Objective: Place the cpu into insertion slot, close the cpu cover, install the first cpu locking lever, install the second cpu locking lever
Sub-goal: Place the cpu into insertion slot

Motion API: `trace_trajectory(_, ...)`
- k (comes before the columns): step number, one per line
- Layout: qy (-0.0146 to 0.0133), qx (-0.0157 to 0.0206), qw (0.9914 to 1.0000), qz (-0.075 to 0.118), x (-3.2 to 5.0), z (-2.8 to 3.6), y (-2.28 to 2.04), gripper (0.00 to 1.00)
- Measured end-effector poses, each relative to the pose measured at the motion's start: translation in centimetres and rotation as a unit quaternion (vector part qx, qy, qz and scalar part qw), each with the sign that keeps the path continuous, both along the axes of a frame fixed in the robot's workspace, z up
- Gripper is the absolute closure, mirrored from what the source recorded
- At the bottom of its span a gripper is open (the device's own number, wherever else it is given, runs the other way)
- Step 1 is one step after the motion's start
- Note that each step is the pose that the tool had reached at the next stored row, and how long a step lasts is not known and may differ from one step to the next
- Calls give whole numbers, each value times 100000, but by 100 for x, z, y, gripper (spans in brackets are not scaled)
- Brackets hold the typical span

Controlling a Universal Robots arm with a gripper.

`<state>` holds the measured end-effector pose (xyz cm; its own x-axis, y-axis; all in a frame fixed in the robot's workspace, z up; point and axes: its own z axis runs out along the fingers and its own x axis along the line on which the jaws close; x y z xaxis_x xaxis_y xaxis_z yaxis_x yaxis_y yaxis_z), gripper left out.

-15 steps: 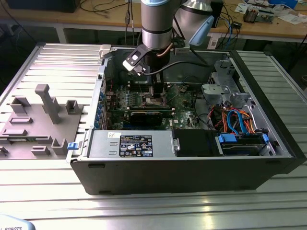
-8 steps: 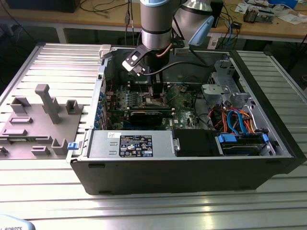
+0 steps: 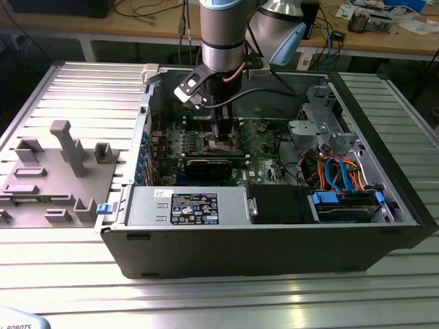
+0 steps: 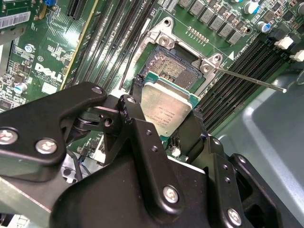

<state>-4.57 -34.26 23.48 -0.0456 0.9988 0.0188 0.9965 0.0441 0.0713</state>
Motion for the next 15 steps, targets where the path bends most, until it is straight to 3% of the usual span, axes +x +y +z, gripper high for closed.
trace_trajectory(15,0,-2,100000,2,-26,-18,0,46)
